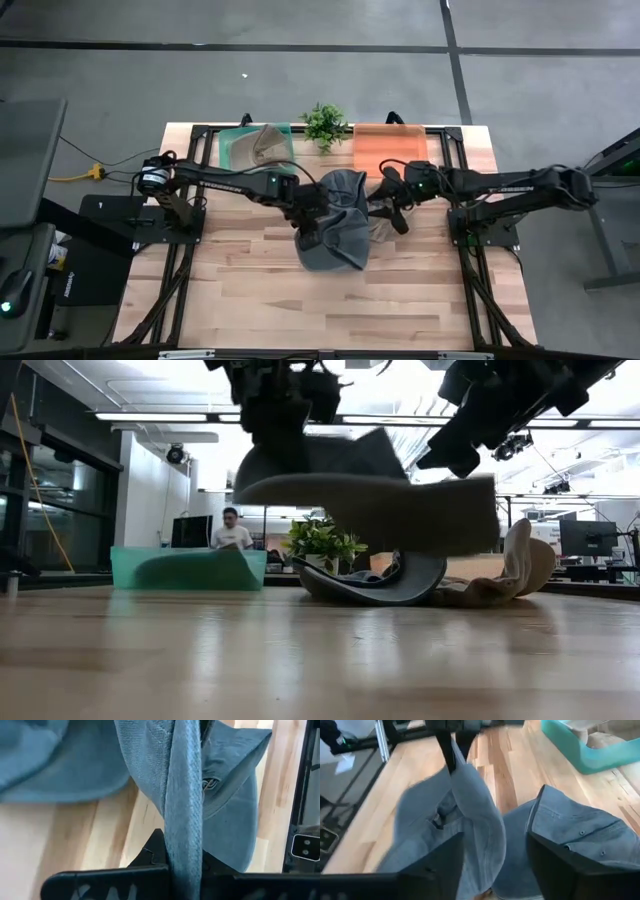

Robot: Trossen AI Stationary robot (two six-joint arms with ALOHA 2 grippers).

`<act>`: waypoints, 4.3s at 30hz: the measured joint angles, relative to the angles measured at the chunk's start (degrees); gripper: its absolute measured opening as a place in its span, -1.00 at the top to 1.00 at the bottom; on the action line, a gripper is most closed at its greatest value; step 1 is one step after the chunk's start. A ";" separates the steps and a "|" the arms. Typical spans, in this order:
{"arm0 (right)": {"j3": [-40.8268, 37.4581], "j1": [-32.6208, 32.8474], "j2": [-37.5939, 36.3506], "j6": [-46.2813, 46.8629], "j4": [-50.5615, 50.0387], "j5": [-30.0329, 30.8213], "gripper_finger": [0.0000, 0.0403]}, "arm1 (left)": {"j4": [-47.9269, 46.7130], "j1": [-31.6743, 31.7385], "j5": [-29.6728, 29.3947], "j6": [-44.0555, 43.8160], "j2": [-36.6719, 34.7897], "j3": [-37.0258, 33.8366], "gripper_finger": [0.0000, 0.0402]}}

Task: Pick & Place hat
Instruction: Put the bottom blue cap into the orange bin

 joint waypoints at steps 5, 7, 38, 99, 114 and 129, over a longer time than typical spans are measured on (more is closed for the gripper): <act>0.02 0.47 1.53 -0.95 2.68 1.88 -0.31 | -1.70 0.04 -2.02 2.09 -0.02 3.87 1.00; -0.01 0.18 1.61 -0.93 2.65 2.72 -0.34 | -2.32 0.02 -2.26 2.69 -0.02 4.51 1.00; -0.01 1.88 16.87 12.58 28.52 -13.80 -0.29 | -1.51 -0.02 -7.11 3.96 0.00 11.97 1.00; 7.65 2.26 10.84 17.12 3.24 -0.49 1.00 | -19.28 1.25 -6.42 -10.96 -14.06 13.20 -0.40; 20.62 1.06 5.48 20.07 -18.37 3.54 1.00 | 15.50 3.35 -8.24 -28.24 -43.41 -25.13 -0.29; 43.39 -2.79 5.92 21.52 -38.57 6.22 1.00 | 22.94 3.37 -12.01 -36.12 -62.08 -46.26 -0.29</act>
